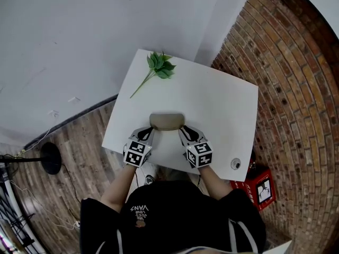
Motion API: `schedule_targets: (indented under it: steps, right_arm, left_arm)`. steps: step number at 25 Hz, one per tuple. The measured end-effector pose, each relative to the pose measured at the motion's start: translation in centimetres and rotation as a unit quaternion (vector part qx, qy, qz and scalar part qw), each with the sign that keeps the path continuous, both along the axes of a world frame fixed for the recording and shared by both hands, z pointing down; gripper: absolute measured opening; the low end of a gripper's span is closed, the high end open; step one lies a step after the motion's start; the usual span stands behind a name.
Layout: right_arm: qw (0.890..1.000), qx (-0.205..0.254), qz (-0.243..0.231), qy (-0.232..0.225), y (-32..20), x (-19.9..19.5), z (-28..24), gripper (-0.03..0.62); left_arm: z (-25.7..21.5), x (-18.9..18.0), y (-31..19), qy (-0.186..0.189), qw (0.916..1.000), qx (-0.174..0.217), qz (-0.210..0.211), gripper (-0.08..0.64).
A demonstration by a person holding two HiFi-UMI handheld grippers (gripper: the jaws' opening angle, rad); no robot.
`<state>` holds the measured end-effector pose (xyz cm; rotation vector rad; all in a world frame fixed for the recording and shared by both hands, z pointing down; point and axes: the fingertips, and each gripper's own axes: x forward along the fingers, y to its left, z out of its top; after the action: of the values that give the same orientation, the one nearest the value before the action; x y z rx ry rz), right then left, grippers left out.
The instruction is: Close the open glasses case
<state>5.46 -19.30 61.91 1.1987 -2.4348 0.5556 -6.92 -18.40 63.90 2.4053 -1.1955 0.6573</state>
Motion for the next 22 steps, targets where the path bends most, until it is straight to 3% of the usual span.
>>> schedule_targets:
  steps: [7,22]
  right_arm:
    - [1.0,0.029,0.013,0.0,2.9,0.1,-1.6,0.002]
    - [0.997,0.06,0.041,-0.017,11.5,-1.5,-4.2,0.0]
  left_arm:
    - [-2.3,-0.2,2.7,0.019,0.9995,0.022,0.007,0.003]
    - [-6.9,-1.7,11.3,0.062,0.9945,0.083,0.014,0.003]
